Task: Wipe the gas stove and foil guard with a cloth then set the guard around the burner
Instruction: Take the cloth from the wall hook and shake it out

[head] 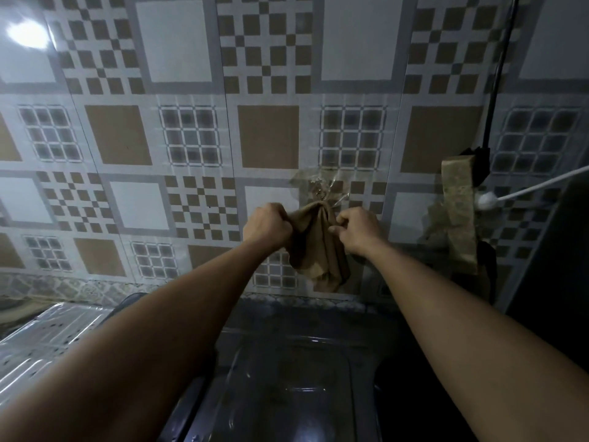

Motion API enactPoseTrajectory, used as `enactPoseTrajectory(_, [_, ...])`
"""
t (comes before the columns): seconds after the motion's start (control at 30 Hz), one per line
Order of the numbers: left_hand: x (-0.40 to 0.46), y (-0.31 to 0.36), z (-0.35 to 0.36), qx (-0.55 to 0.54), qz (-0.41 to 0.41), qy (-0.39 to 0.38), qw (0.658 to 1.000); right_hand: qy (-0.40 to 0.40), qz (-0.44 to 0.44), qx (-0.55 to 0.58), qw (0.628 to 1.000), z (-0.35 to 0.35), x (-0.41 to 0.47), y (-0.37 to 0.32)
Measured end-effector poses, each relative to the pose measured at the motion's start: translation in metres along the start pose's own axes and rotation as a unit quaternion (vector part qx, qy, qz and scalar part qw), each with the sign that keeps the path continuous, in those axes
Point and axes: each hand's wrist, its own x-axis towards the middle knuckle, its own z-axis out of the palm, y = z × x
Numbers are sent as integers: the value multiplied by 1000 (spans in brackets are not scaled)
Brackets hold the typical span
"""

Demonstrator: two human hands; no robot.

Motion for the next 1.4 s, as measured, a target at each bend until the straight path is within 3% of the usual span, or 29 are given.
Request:
enactPoseTrajectory(0.13, [2,6,-34,-68,-6,78,995,-29,21,139,990,-26,-7,-13])
enactPoseTrajectory(0.23, [2,15,-57,-95,14,110,989,-40,39,283,957,-47,-22,-31])
enactPoseTrajectory(0.37, [-4,26,-85,-137,35,133,981,-31,53,359,931,-58,-40,-53])
enactPoseTrajectory(0.5, [-18,26,-106,-178,41,118,976,-209,48,436,874,-58,-55,-64])
enactPoseTrajectory(0.57, [-29,26,-115,-171,55,113,977,-302,38,414,858,-57,-65,-68])
enactPoseTrajectory(0.67, [-45,25,-127,-160,61,123,977,-343,2,346,873,-56,-80,-78])
enactPoseTrajectory(0.83, [-63,6,-148,-172,15,137,975,-268,-11,289,919,-63,-96,-114])
enactPoseTrajectory(0.93, [-82,-6,-156,-178,-58,149,971,-240,-10,255,937,-67,-102,-136])
enactPoseTrajectory(1.0, [-99,-11,-154,-180,-141,100,968,-237,2,290,927,-66,-104,-146])
enactPoseTrajectory(1.1, [-125,-29,-148,-260,-278,-38,924,-256,36,366,894,-65,-113,-160])
enactPoseTrajectory(1.2, [-151,-42,-141,-271,-353,-181,877,-248,75,417,871,-64,-118,-167])
enactPoseTrajectory(1.3, [-165,-48,-135,-348,-367,-203,838,-244,87,468,845,-63,-122,-173])
enactPoseTrajectory(1.4, [-171,-44,-130,-501,-363,-188,763,-268,63,447,851,-62,-132,-180])
